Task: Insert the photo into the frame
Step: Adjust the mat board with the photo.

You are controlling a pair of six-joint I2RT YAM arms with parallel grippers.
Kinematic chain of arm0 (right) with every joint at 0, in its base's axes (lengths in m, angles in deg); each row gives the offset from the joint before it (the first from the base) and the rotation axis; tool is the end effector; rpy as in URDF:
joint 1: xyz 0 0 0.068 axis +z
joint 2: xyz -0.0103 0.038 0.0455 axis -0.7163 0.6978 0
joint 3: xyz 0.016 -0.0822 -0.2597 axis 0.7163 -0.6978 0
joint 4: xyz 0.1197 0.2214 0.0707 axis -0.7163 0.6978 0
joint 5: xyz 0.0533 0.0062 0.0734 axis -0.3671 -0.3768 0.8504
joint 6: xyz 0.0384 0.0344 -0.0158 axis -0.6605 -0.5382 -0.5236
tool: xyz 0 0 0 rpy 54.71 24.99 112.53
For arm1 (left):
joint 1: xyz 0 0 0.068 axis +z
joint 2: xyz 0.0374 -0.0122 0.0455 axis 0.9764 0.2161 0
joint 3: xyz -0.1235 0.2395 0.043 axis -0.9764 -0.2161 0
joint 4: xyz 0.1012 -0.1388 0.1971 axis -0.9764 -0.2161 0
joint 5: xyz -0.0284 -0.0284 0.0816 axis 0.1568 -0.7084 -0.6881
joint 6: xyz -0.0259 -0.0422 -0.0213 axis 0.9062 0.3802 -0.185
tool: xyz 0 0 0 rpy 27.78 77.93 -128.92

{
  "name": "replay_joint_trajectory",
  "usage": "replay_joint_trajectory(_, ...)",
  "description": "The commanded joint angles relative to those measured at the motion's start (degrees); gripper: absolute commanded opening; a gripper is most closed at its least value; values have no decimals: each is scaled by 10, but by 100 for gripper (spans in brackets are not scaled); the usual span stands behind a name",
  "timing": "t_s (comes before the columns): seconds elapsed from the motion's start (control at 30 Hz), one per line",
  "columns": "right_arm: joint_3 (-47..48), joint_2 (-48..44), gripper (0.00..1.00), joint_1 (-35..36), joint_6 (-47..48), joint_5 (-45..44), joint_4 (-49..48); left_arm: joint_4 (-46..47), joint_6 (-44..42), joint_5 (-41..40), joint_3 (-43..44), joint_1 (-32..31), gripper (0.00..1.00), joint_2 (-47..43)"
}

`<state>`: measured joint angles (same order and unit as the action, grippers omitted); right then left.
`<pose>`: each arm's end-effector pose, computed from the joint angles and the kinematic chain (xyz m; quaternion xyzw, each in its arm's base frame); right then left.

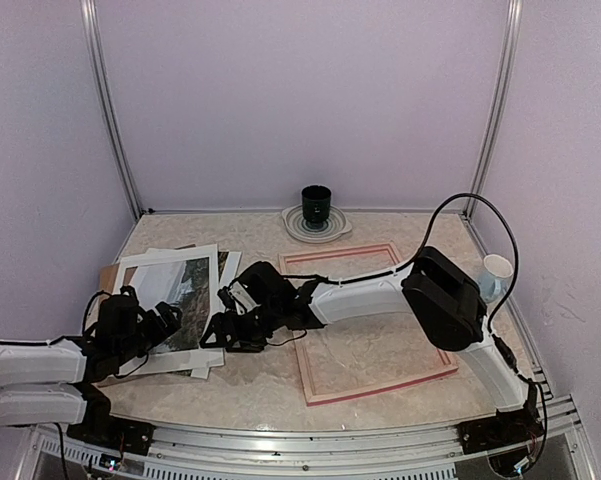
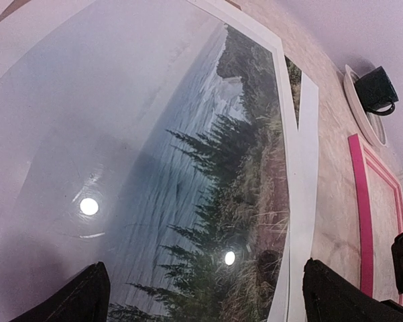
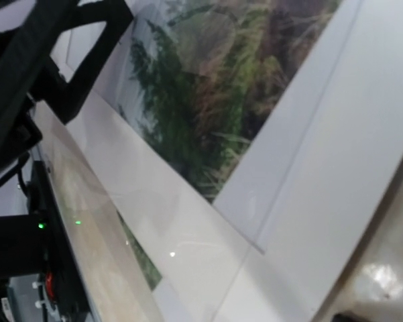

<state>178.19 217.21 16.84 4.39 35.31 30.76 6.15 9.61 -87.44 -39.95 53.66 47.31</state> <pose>0.2285 0.4789 0.1293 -0.1888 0.8555 0.4810 0.0330 0.1575 -0.0615 0.1246 -0.2434 0.8475 -0.2005 0.4270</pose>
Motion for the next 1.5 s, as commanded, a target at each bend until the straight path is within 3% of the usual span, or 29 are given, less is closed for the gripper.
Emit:
replay_joint_trajectory(0.0,0,20,83,-5,-27,20,-14,16,6,8,-11,-4,99,-9)
replay_joint_trajectory(0.3,-22,24,79,-11,-71,59,-78,36,16,4,-19,-24,99,2)
replay_joint_trajectory(0.6,-70,21,68,-19,-113,84,-159,52,20,-2,-22,-41,99,23)
replay_joint_trajectory(0.8,-99,19,52,-24,-140,96,-216,51,19,-2,-17,-44,99,21)
replay_joint_trajectory(0.9,-114,24,37,-25,-158,103,-252,50,18,-1,-15,-45,99,19)
replay_joint_trajectory(1.3,-102,40,33,-26,-172,101,-280,52,21,-5,-18,-51,99,21)
replay_joint_trajectory(1.47,-94,44,25,-26,-170,97,-277,53,22,-6,-19,-52,99,21)
